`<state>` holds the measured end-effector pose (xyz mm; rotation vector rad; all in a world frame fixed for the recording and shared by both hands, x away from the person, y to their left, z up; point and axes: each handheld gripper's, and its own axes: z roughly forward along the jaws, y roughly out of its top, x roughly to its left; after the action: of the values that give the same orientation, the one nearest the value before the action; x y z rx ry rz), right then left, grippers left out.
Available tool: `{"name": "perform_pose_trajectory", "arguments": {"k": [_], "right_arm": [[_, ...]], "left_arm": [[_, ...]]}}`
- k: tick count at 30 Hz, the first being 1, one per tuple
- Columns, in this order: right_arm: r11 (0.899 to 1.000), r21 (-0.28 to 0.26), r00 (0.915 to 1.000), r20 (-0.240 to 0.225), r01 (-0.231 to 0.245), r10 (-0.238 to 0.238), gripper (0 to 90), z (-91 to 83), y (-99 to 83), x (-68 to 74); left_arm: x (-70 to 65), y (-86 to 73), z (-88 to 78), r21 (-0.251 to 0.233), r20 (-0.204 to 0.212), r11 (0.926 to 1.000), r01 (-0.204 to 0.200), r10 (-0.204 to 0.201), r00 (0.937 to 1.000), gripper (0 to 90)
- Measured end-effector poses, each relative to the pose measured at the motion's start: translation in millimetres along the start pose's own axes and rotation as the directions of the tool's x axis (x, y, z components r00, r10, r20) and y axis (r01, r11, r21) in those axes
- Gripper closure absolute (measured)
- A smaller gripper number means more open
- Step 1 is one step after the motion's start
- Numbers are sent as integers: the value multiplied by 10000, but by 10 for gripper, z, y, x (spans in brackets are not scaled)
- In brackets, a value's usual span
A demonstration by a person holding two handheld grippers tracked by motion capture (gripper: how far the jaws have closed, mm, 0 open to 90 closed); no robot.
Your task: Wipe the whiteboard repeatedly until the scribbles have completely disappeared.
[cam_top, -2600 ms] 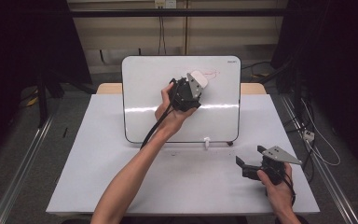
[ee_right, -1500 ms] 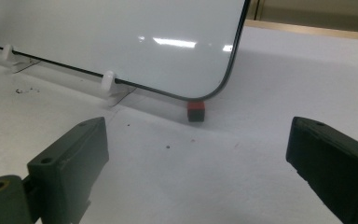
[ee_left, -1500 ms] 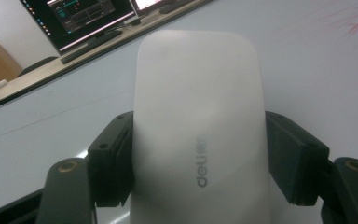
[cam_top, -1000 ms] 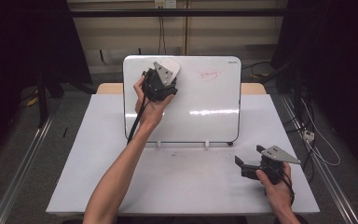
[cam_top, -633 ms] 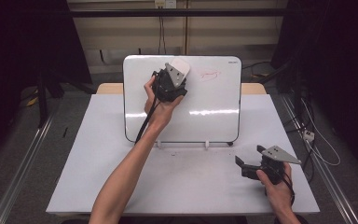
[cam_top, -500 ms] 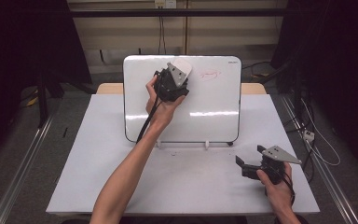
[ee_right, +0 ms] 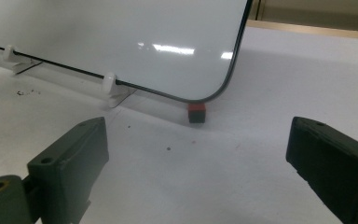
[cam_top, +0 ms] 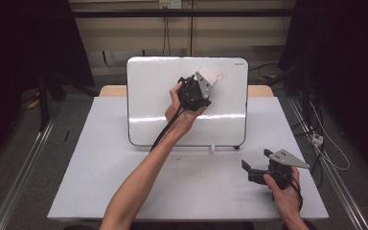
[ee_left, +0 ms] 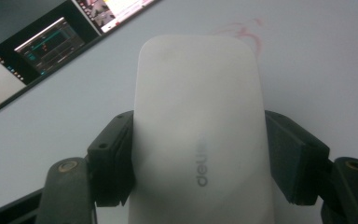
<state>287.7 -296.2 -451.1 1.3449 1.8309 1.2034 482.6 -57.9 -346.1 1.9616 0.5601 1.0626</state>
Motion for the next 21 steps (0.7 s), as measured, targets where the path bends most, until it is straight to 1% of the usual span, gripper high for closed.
{"name": "perform_pose_trajectory", "arguments": {"k": [1, 2, 3, 4, 6, 7, 8, 10, 11, 12, 13, 15, 16, 19, 20, 21], "right_arm": [[10000, -7, 10000, -4, 22, -22, 56, -4, -1, -2], [10000, -1, 10000, -7, 8, -8, 56, -7, -3, -2], [10000, -2, 10000, -17, 4, -4, 56, -7, -4, -3], [10000, -1, 10000, -8, 5, -5, 56, -7, -6, -4], [10000, -18, 10000, -5, 18, -18, 56, -11, -6, -4], [10000, -21, 10000, -8, 17, -17, 56, -15, -6, -2], [10000, -34, 10000, -5, 35, -35, 56, -18, -6, -1], [10000, -34, 10000, 10, 48, -48, 56, -22, -7, 0], [10000, -35, 10000, -3, 51, -51, 56, -22, -8, -2], [10000, -24, 10000, 23, 55, -55, 56, -21, -9, -4], [10000, -20, 10000, 21, 50, -50, 56, -21, -10, -7], [10000, -24, 10000, 20, 41, -41, 56, -23, -11, -10], [10000, -23, 10000, 41, 39, -39, 55, -23, -12, -11], [10000, -30, 10000, 32, 42, -42, 55, -29, -13, -13], [10000, -32, 10000, 17, 27, -27, 55, -31, -15, -16], [10000, -31, 10000, 38, 14, -14, 55, -33, -17, -19]], "left_arm": [[-56, -6, -1, -3, 114, 9999, -115, 116, 9999, 310], [-117, -10, -3, 44, 378, 9998, -205, 204, 9991, 310], [-191, -12, -1, 24, 477, 9988, -498, 496, 9976, 310], [-264, -19, -7, 4, 499, 9978, -658, 657, 9966, 311], [-368, -25, -16, 20, 742, 9972, -746, 743, 9945, 310], [-402, -29, -18, 2, 671, 9965, -836, 834, 9943, 310], [-402, -31, -19, -79, 689, 9968, -790, 793, 9945, 310], [-352, -29, -15, -103, 933, 9980, -624, 630, 9936, 310], [-329, -24, -18, -71, 1000, 9976, -682, 686, 9926, 310], [-315, -16, -21, -66, 899, 9971, -762, 765, 9930, 310], [-291, -3, -23, -66, 943, 9973, -737, 740, 9928, 310], [-217, 20, -18, -76, 843, 9982, -600, 604, 9946, 310], [-166, 34, -14, 1, 870, 9985, -544, 541, 9947, 310], [-10, 63, -3, -39, 642, 9996, -290, 292, 9975, 310], [45, 68, -5, -41, 543, 9997, -261, 263, 9982, 310], [101, 70, -7, -48, 478, 9999, -101, 103, 9988, 310]]}}
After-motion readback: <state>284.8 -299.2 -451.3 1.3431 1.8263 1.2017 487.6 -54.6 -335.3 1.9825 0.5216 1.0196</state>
